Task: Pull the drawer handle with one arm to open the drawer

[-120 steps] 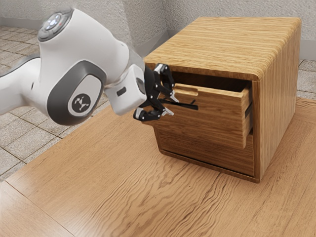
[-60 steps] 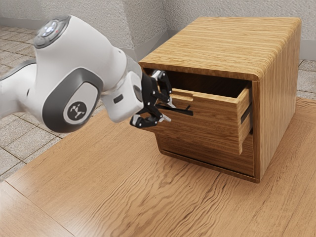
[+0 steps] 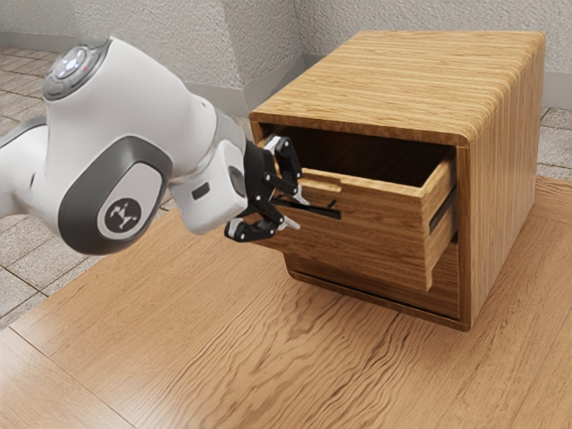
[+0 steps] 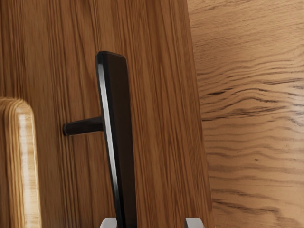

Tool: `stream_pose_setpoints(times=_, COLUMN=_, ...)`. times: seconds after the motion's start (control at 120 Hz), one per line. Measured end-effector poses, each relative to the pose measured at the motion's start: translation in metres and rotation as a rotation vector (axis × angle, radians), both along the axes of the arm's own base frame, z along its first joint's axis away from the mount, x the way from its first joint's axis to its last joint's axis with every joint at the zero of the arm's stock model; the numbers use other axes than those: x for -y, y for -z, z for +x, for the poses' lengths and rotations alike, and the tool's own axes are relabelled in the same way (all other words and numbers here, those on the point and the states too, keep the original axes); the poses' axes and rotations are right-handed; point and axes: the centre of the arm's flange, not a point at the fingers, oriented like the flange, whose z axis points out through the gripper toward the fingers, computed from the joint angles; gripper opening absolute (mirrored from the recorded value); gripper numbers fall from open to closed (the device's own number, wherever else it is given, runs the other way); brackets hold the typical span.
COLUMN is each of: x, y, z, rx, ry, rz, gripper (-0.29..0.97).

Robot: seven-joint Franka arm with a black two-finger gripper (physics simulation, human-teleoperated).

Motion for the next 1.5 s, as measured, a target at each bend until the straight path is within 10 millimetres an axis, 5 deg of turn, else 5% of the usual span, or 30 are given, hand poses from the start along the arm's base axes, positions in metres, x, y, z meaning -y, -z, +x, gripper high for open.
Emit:
stream_pose_setpoints(times=0.217, x=0.015, y=0.0, z=-0.003, rx=0.001, ry=0.021, rz=0.003, gripper=0.07)
stream_pose_setpoints(times=0.975, x=0.017, y=0.0, z=-0.043, rx=0.016, ry=0.008, rz=0.024, gripper=0.1)
stream_pose_setpoints(times=1.5, x=0.028, y=0.005, z=-0.066, rx=0.026, ry=-0.002, rz=0.058, gripper=-0.01)
